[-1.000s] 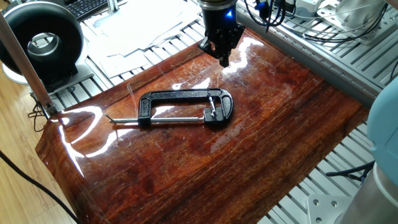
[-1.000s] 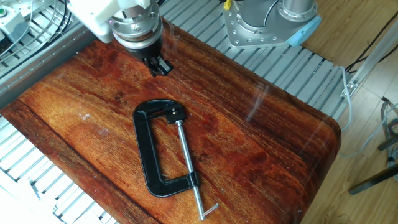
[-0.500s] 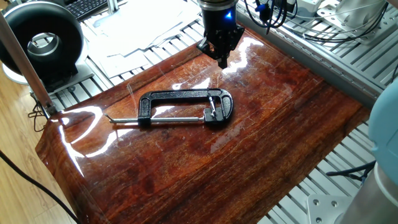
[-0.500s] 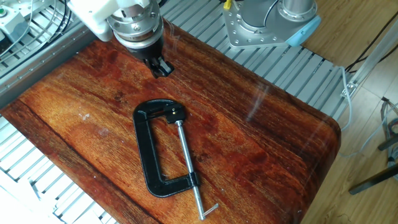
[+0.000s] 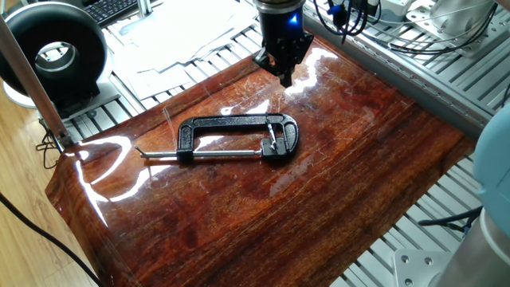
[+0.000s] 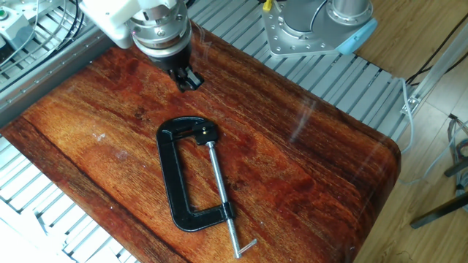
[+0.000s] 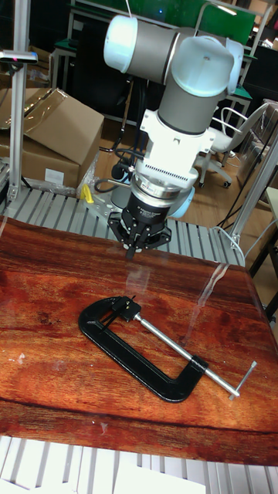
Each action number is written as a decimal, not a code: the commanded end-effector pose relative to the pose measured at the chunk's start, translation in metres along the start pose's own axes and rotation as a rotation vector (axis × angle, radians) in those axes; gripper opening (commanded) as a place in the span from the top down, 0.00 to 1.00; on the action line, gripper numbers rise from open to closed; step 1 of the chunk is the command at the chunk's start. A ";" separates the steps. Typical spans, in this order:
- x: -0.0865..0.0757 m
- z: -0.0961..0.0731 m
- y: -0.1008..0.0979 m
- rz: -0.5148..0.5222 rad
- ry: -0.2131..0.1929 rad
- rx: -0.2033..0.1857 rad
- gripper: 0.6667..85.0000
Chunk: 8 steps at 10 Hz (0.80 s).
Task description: Turn the hands of a clock
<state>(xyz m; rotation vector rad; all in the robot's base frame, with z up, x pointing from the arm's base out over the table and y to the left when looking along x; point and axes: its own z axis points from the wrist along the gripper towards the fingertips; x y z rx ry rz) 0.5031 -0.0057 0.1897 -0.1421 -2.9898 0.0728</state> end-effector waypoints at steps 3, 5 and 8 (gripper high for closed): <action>-0.030 -0.003 0.011 -0.078 -0.118 -0.040 1.00; -0.027 -0.004 0.023 -0.072 -0.109 -0.087 1.00; -0.050 0.006 0.019 -0.128 -0.143 -0.053 1.00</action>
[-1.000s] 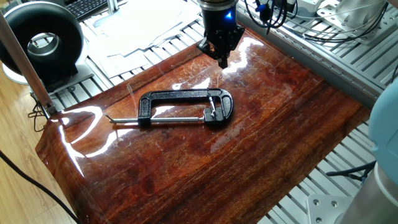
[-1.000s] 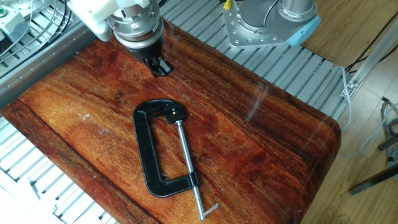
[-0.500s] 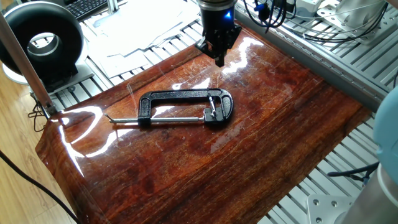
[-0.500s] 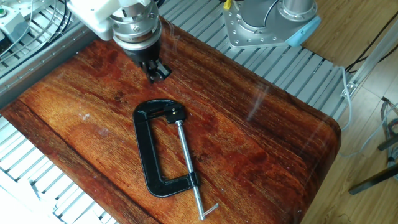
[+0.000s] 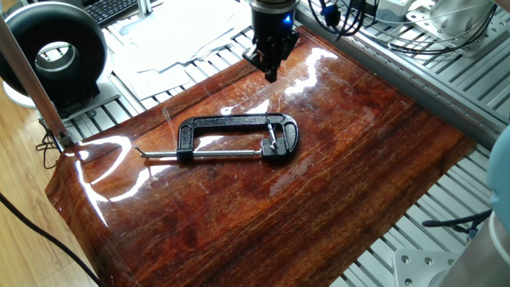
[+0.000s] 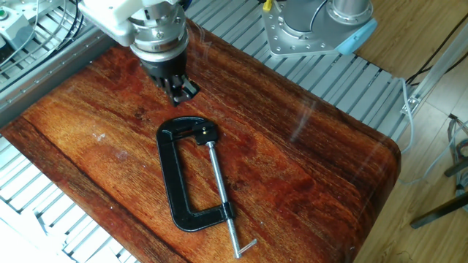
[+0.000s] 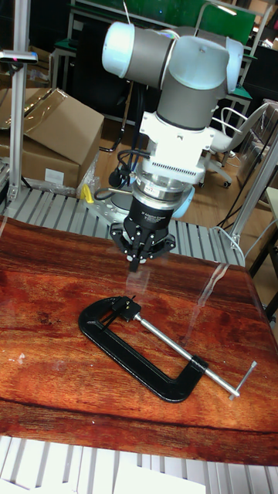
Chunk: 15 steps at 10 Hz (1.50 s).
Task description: Turn the hands of a clock
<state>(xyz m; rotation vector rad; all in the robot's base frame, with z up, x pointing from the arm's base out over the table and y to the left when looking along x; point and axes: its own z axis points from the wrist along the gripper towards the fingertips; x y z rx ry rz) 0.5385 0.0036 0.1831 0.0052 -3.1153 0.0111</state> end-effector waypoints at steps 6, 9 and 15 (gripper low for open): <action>-0.039 0.085 -0.003 -0.121 0.026 -0.025 1.00; -0.039 0.107 -0.002 -0.145 0.031 -0.053 1.00; -0.027 0.145 0.006 -0.175 0.026 -0.086 1.00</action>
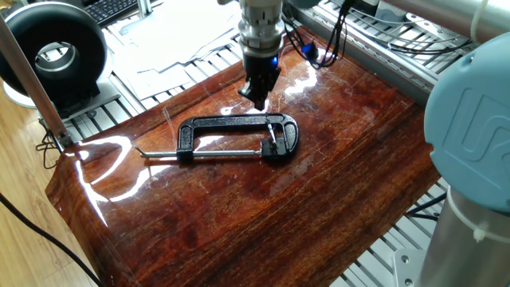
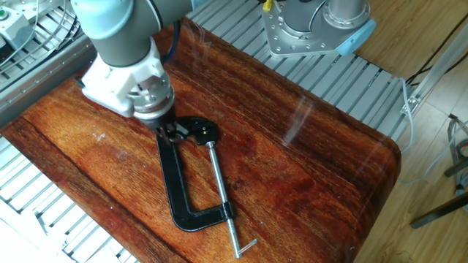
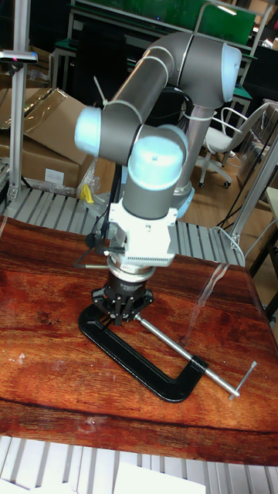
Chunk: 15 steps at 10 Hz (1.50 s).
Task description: Turn the hands of a clock
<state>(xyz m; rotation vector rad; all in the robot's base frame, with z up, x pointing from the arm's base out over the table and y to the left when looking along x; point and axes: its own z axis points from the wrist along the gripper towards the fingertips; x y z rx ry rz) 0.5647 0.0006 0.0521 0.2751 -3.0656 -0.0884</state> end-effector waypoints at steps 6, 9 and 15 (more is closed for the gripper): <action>0.001 0.023 0.009 -0.052 -0.015 -0.026 1.00; 0.003 0.028 0.003 -0.073 -0.023 -0.026 1.00; 0.008 0.028 -0.005 -0.097 -0.029 -0.035 1.00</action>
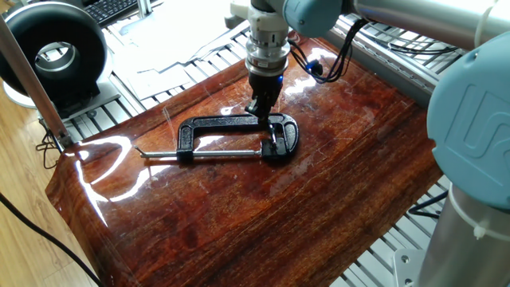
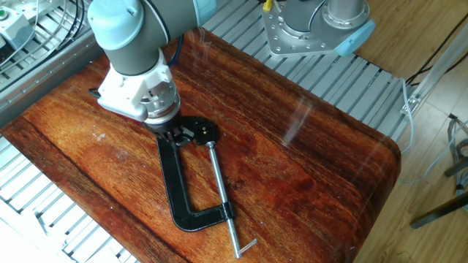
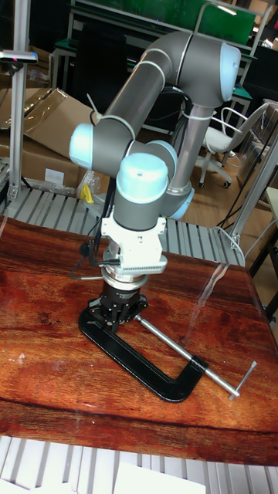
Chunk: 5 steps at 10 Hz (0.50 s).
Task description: Turn the hands of a clock
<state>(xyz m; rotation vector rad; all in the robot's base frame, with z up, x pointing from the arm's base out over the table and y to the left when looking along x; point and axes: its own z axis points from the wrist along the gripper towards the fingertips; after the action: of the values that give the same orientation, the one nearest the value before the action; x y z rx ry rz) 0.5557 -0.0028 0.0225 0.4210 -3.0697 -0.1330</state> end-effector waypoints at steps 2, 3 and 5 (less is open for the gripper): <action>0.003 -0.002 -0.005 -0.008 -0.006 -0.012 1.00; 0.004 -0.004 -0.007 -0.013 -0.005 -0.014 1.00; 0.008 -0.005 -0.009 -0.018 -0.006 -0.018 1.00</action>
<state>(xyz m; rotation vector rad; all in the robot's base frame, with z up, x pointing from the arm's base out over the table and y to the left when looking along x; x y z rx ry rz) 0.5523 -0.0115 0.0242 0.4462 -3.0657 -0.1403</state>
